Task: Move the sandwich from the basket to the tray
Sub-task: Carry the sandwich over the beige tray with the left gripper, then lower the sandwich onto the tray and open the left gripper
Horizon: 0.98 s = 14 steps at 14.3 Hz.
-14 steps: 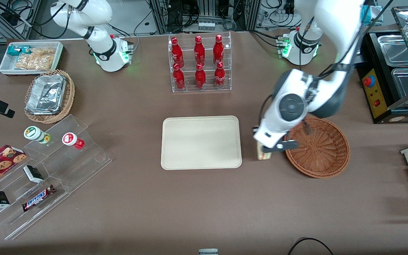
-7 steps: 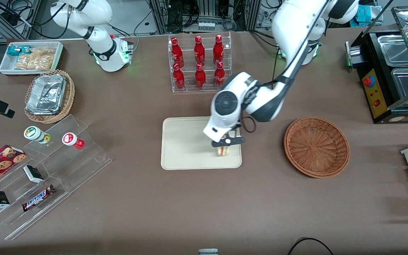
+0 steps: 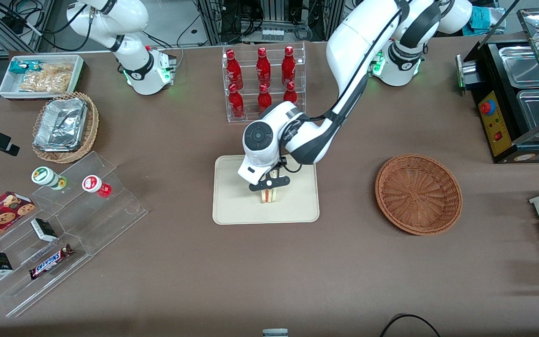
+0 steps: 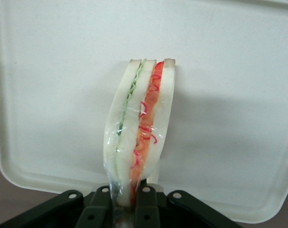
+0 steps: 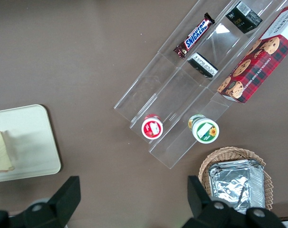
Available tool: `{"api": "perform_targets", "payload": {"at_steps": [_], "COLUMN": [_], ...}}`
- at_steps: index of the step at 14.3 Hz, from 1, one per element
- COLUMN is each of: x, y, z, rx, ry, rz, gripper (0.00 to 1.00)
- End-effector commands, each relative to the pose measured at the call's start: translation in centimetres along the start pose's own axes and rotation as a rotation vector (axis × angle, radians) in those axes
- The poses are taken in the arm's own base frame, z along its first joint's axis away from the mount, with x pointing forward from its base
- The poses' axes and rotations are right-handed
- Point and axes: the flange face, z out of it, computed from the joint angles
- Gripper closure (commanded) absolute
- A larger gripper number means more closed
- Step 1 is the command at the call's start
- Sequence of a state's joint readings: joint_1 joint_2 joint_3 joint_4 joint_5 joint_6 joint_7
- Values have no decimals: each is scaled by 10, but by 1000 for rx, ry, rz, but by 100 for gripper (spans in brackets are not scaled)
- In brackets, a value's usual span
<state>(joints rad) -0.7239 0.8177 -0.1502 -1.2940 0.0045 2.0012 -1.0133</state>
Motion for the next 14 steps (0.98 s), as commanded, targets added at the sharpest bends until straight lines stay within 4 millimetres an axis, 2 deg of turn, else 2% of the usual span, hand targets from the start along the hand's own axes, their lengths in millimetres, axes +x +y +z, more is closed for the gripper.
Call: {"api": "perform_targets", "payload": {"at_steps": [1, 2, 4, 5, 7, 12, 14], "x": [6, 6, 0, -1, 1, -8, -1], "y": [10, 10, 14, 14, 11, -3, -19], "z": [1, 4, 5, 4, -3, -69, -93], "rx": [-2, -2, -3, -2, -3, 18, 30], "ry": [23, 21, 23, 24, 29, 37, 72], "rz": [-19, -20, -9, -7, -3, -7, -22], "gripper": [97, 89, 36, 0, 0, 0, 0]}}
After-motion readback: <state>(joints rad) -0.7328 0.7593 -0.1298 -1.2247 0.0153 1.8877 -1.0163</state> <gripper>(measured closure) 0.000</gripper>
